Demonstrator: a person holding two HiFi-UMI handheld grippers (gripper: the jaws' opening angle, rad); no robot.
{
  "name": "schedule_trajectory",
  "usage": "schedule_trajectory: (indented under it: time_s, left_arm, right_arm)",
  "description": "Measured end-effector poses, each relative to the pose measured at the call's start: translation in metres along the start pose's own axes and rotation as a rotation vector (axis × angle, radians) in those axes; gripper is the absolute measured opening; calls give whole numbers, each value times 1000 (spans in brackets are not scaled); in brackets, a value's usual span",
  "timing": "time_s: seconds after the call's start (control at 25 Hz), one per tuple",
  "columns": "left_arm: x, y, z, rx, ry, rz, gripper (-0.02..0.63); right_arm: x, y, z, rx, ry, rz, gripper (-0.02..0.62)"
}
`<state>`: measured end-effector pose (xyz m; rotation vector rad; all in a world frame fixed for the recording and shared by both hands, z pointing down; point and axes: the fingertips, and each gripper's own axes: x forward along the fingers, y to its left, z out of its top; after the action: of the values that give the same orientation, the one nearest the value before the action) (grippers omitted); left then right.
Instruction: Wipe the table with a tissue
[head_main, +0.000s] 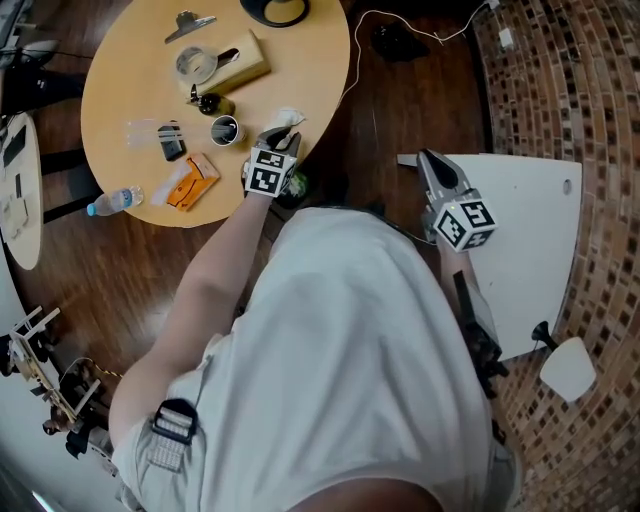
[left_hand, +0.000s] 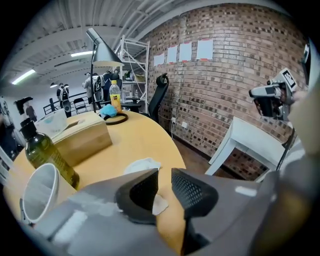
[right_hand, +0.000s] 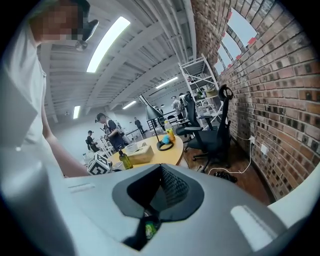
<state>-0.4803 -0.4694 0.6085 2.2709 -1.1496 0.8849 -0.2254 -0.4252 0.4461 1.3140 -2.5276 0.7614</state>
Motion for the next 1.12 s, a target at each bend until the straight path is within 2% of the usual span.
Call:
schedule_trajectory:
  time_s: [0.28, 0.4, 0.6, 0.72, 0.84, 1.0, 1.12]
  left_arm:
    - [10, 16, -23, 32, 46, 31, 150]
    - [17, 24, -27, 47, 38, 50, 172]
    - [26, 33, -22, 4, 33, 82, 215]
    - [29, 37, -22, -25, 59, 89, 229]
    - [33, 44, -24, -53, 67, 114, 217]
    - [35, 55, -28, -70, 71, 176, 124]
    - [36, 57, -28, -87, 69, 178, 115]
  right_arm:
    - [4, 2, -5, 51, -4, -32, 8]
    - [5, 3, -8, 66, -8, -45, 8]
    - [3, 4, -8, 77, -14, -64, 8]
    - [2, 6, -8, 76, -13, -72, 8]
    - [1, 6, -9, 82, -14, -82, 8]
    - [0, 4, -10, 96, -18, -97, 8]
    - [0, 3, -9, 106, -25, -103, 8]
